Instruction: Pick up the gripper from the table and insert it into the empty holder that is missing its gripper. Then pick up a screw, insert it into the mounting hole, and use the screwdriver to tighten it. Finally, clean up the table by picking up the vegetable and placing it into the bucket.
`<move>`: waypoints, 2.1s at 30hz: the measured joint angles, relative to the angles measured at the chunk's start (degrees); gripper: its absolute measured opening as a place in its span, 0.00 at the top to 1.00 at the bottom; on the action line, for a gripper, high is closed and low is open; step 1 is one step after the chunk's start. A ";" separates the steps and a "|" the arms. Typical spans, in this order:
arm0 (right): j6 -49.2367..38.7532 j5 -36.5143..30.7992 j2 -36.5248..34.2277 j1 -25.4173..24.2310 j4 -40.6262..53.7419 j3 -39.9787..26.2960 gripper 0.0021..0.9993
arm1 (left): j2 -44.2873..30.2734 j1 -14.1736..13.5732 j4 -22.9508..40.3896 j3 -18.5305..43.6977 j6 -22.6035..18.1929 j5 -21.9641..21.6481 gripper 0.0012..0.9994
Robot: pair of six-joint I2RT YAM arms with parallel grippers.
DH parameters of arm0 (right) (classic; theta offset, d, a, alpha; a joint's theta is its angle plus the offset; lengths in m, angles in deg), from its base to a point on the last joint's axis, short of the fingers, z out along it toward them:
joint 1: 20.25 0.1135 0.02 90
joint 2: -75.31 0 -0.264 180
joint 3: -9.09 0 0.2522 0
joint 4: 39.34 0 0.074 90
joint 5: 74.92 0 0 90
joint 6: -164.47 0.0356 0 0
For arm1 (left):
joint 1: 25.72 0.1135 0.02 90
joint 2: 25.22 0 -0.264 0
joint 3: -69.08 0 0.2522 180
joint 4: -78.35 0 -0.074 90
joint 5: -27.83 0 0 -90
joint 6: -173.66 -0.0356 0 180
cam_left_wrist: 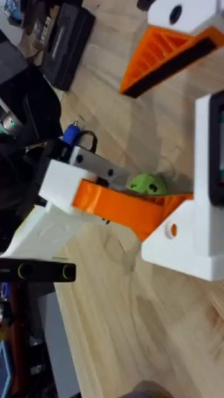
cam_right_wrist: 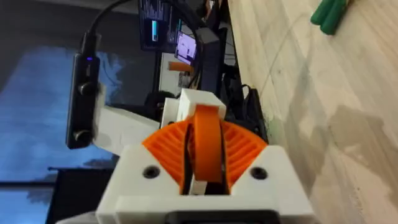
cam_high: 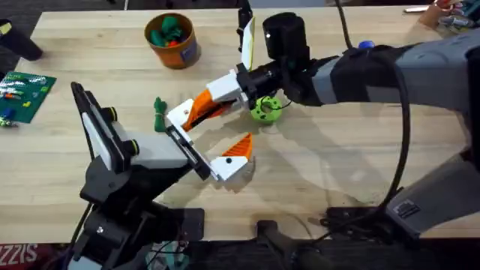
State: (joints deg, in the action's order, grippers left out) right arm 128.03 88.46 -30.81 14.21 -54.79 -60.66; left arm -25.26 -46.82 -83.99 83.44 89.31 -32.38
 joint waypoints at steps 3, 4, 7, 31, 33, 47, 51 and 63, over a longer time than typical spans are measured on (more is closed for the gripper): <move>-0.30 -0.58 -0.02 0.36 0.10 0.00 0.51 | 0.00 0.00 -0.04 0.04 -0.17 0.27 0.01; -0.39 -0.67 -0.02 0.37 0.14 0.00 0.48 | 0.00 0.00 -0.06 0.04 -0.26 0.42 0.01; -1.00 -0.60 -0.02 0.37 0.16 0.00 0.45 | 0.00 -0.02 -0.04 0.04 -0.61 0.77 0.01; -2.63 9.18 -0.02 -8.09 0.04 -0.15 0.27 | 0.00 -2.16 0.24 0.07 -0.85 12.88 0.01; -2.63 9.25 -0.02 -8.39 0.04 -0.15 0.27 | 0.00 -2.16 0.24 0.07 -0.85 12.88 0.01; -13.29 13.19 -0.02 -8.40 18.62 0.35 0.00 | 0.00 -2.16 0.24 0.07 -0.85 12.91 0.01; -18.20 13.33 -0.02 -8.40 24.04 0.66 0.00 | 0.00 -2.16 0.24 0.07 -0.85 12.93 0.01; -34.90 13.31 3.15 -8.40 36.94 0.92 0.03 | 0.00 -2.16 0.26 0.07 -0.85 13.06 0.01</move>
State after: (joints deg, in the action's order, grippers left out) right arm 93.14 101.77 -27.67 5.81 -17.85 -59.74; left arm -25.26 -48.98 -83.72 83.51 88.46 -19.32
